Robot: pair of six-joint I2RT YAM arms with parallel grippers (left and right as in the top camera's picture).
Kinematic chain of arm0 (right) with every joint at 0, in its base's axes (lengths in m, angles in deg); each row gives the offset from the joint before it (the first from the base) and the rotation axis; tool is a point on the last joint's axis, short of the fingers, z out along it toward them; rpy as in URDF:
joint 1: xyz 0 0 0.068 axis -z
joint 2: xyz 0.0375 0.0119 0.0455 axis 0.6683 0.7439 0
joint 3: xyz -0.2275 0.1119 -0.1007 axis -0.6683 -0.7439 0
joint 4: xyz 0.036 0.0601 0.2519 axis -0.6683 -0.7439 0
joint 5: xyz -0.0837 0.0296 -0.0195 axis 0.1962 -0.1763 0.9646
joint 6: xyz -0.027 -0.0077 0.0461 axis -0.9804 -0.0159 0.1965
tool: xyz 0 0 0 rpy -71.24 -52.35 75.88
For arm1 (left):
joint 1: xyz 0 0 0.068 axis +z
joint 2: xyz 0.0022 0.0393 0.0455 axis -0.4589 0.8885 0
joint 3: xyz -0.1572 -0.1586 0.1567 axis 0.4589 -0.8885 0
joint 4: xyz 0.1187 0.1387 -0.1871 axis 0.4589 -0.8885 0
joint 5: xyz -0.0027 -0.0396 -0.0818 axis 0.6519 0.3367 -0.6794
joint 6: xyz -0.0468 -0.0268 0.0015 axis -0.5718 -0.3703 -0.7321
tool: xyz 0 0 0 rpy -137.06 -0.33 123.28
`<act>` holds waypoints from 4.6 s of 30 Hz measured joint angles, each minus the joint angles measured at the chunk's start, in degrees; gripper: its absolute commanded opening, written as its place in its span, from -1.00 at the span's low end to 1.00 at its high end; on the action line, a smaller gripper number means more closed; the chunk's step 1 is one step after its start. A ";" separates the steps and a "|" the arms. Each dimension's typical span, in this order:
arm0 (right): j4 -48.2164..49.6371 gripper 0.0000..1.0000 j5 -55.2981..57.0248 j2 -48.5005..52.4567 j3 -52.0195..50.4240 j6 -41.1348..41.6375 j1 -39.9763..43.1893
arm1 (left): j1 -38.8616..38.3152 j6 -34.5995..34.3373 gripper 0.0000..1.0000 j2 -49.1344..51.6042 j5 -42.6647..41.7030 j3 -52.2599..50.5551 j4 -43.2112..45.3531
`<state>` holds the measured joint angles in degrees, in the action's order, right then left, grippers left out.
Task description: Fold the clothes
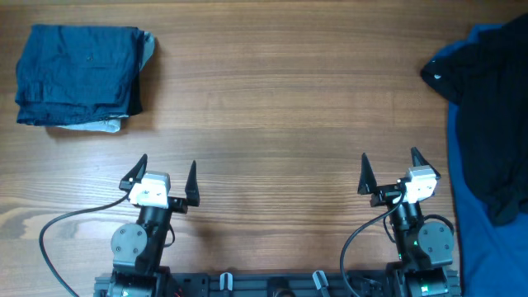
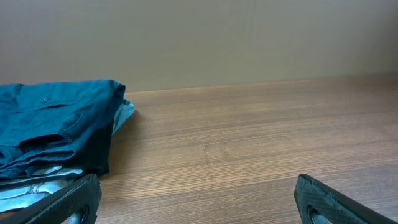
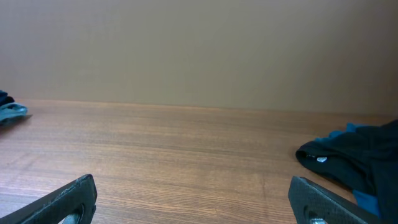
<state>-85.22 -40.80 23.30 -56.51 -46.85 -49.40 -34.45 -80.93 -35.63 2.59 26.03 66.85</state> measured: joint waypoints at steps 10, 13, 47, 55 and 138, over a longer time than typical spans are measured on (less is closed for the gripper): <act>-0.02 1.00 0.02 0.00 0.00 0.00 0.00 | 0.00 0.00 1.00 0.02 0.00 0.00 0.00; -0.02 0.99 0.02 0.00 0.00 0.00 0.00 | 0.00 0.00 0.99 0.02 0.00 0.00 0.00; -0.02 0.99 -0.13 0.00 0.00 3.21 0.00 | 0.00 0.00 1.00 0.02 0.00 0.00 0.00; -8.50 0.99 -0.22 2.75 20.17 11.30 0.00 | 0.00 0.00 1.00 0.02 0.00 0.00 -0.02; -24.15 -0.91 -17.29 118.73 98.42 14.95 -36.26 | 0.00 0.00 1.00 0.07 -0.20 -0.07 0.04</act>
<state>-109.37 -58.09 142.03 41.91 -31.90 -85.66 -34.45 -80.93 -35.56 2.39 25.96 66.90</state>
